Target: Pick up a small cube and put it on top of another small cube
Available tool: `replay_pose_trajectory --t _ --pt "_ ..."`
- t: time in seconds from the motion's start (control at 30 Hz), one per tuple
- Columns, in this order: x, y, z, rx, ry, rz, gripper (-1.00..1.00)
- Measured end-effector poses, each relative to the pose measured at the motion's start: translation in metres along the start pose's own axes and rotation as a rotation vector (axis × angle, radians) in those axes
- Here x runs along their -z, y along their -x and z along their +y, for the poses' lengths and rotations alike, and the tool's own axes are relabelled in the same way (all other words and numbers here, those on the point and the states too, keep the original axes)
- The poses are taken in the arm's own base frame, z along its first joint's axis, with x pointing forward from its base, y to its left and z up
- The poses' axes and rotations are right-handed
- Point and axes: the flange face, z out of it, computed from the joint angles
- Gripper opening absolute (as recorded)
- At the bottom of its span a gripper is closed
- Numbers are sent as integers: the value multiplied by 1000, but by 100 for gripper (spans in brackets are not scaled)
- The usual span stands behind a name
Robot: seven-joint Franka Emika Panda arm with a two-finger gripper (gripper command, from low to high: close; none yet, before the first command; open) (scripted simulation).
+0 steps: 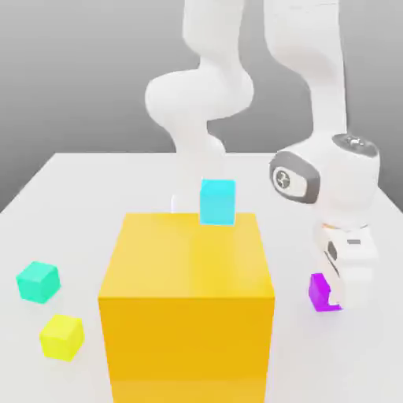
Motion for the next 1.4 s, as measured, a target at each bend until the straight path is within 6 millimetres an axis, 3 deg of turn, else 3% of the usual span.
replay_pose_trajectory --t 0.1,0.3,0.4,0.43,0.53,0.57,0.6,0.77,0.97,1.1,1.17,1.2,1.23,1.27,1.4 --pt "19 -7 8 -25 -3 -10 -100" --pt "27 -54 57 -156 -17 -68 -100" --pt "32 -74 92 -233 -21 -95 -100" --pt "32 -73 92 -233 -22 -95 -100" --pt "45 -83 163 -367 -24 -119 -100" --pt "44 -83 163 -367 -25 -120 -100" --pt "51 -84 194 -420 -25 -127 -100" --pt "83 -71 299 -598 -17 -147 -100" --pt "118 27 412 -807 -7 -136 -100" --pt "126 121 456 -930 -6 -117 -100" --pt "121 177 464 -983 -9 -101 -100" --pt "116 195 461 -995 -10 -93 -100" --pt "112 210 457 -1002 -12 -86 -100" --pt "112 210 457 -1002 -13 -86 -100" --pt "91 256 424 -1004 -14 -49 -100"
